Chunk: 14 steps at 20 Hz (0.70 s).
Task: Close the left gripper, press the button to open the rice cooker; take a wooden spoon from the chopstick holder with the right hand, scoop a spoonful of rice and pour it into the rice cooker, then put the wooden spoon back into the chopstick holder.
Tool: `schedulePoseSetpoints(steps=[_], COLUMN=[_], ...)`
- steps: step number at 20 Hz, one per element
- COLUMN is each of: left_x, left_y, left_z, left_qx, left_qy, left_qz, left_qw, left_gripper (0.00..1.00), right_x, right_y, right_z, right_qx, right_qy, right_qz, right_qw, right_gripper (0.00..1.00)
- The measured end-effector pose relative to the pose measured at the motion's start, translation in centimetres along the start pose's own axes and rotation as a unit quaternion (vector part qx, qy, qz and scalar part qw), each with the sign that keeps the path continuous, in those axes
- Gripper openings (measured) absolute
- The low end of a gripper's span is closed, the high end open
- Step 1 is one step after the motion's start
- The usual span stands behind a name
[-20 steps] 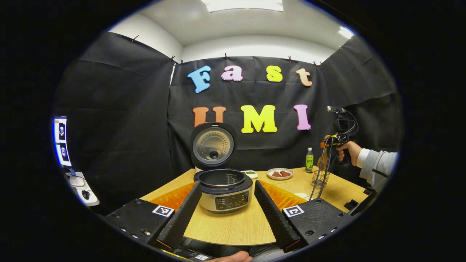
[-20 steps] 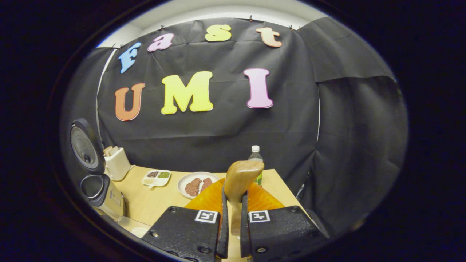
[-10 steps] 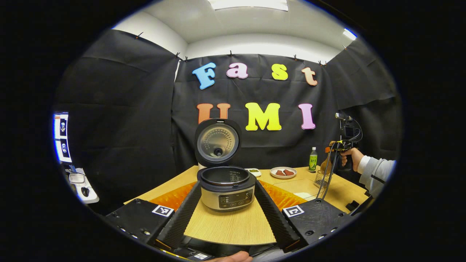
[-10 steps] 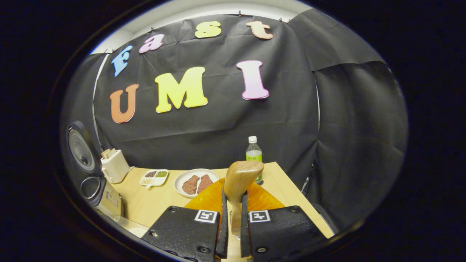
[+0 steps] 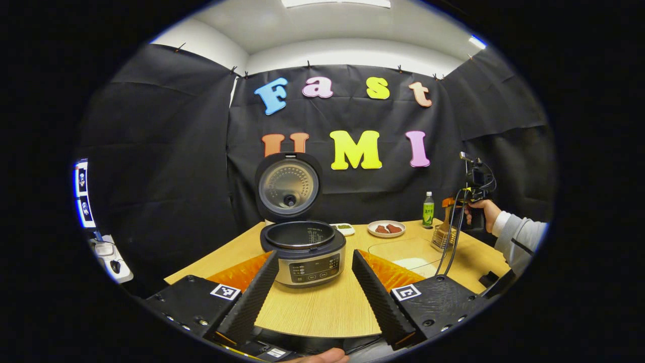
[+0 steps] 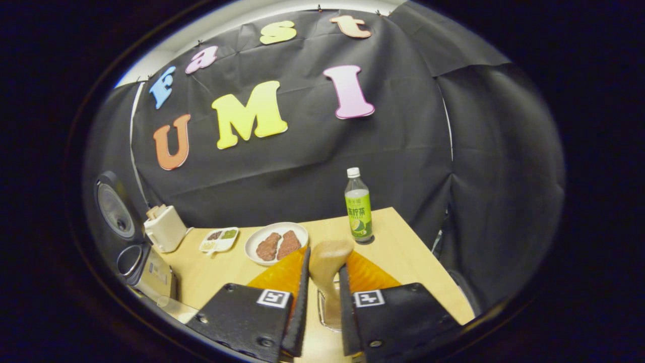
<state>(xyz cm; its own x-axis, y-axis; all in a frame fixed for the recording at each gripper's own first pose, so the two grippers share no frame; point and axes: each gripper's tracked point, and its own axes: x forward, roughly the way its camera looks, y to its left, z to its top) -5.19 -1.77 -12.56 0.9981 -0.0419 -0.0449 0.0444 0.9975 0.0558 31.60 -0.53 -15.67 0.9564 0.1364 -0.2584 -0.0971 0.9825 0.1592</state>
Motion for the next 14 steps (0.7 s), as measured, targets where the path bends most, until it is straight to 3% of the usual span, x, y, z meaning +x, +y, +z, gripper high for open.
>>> schedulePoseSetpoints(steps=[1,2,4,6,9,13,14], left_x=[0.2,0.3,0.4,0.7,1.5,3.1,3.6], left_y=[-0.3,-0.7,-1.7,-1.4,-1.4,-0.8,-0.2], left_z=[0.0,0.0,-0.1,-0.1,-0.3,-0.9,-0.9], left_qx=[0.003,0.003,0.000,-0.003,-0.015,-0.022,-0.021], left_qy=[0.000,0.001,0.002,0.004,0.006,0.019,0.021], left_qz=[0.000,-0.003,-0.013,-0.004,0.009,0.013,0.022], left_qw=[1.000,1.000,1.000,1.000,1.000,0.999,0.999], left_gripper=[0.94,0.93,0.94,0.94,0.94,0.94,0.94], right_x=[0.0,-0.5,-1.1,-2.3,-4.5,-8.5,-9.3], right_y=[-0.4,-0.6,-1.1,-1.4,-2.0,-1.1,-1.4], right_z=[0.3,0.4,0.6,1.6,2.4,3.4,3.3], right_qx=[0.001,0.001,-0.005,0.002,0.010,0.026,0.023], right_qy=[-0.004,-0.008,-0.012,-0.029,-0.050,-0.069,-0.070], right_qz=[-0.001,-0.004,-0.009,-0.010,-0.020,-0.002,-0.006], right_qw=[1.000,1.000,1.000,1.000,0.999,0.997,0.997], right_gripper=[0.58,0.66,0.92,0.96,0.94,0.98,0.94])
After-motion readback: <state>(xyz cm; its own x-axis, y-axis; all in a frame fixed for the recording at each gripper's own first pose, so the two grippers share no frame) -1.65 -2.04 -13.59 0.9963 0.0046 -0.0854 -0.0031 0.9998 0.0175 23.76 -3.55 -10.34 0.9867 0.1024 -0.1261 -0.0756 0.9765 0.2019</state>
